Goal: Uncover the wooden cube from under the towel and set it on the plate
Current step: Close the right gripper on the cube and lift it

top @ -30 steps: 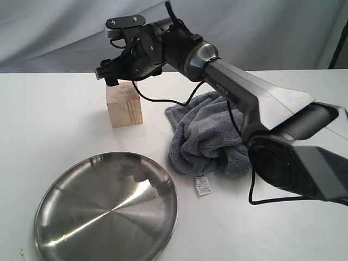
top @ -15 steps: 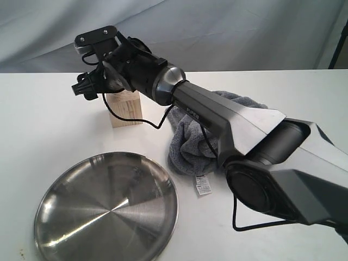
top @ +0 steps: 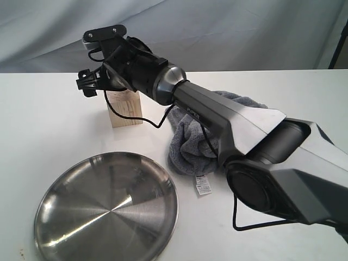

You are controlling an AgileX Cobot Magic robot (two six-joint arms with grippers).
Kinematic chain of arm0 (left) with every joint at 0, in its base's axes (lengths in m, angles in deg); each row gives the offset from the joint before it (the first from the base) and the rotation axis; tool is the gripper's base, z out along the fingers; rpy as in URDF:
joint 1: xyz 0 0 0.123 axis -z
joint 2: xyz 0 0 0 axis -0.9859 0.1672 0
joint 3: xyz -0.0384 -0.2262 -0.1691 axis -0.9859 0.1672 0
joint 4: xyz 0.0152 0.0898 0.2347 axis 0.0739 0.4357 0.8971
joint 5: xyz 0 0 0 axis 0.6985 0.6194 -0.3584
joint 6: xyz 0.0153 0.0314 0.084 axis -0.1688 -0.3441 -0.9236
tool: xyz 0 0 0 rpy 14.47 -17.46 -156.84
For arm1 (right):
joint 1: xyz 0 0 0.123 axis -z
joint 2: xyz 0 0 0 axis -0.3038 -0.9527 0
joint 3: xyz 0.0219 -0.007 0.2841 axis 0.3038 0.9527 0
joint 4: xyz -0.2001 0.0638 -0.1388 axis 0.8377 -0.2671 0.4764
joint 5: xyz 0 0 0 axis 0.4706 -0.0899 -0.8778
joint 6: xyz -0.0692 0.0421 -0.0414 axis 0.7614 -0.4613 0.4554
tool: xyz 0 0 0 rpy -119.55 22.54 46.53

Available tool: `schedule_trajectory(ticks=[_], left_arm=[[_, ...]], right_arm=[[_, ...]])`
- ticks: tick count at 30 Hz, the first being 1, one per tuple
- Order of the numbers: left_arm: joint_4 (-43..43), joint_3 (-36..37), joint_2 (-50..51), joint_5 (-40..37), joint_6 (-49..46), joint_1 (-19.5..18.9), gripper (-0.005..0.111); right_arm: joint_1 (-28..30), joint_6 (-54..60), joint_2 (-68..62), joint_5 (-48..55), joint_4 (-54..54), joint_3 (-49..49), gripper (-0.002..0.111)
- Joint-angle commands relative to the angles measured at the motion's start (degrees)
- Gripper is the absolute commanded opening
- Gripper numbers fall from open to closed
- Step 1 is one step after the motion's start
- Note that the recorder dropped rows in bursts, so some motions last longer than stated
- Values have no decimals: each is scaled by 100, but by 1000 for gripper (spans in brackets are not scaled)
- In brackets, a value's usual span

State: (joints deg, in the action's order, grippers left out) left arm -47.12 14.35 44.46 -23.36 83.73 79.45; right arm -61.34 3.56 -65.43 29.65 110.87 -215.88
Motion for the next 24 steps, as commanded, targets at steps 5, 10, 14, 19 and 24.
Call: schedule_trajectory(ticks=[5, 10, 14, 19, 24], left_arm=[[-46, 26, -29, 41, 28, -10, 2], [-46, 26, -29, 41, 28, -10, 2], [-46, 26, -29, 41, 28, -10, 2], [-46, 26, -29, 41, 28, -10, 2], [-46, 26, -29, 41, 28, -10, 2]], right_arm=[[35, 26, -242, 64, 230, 16, 104], [35, -12, -407, 106, 418, 16, 104], [35, -213, -493, -188, 369, 16, 103], [35, -227, -493, 32, 369, 16, 72], [35, 355, -399, 452, 369, 16, 0]])
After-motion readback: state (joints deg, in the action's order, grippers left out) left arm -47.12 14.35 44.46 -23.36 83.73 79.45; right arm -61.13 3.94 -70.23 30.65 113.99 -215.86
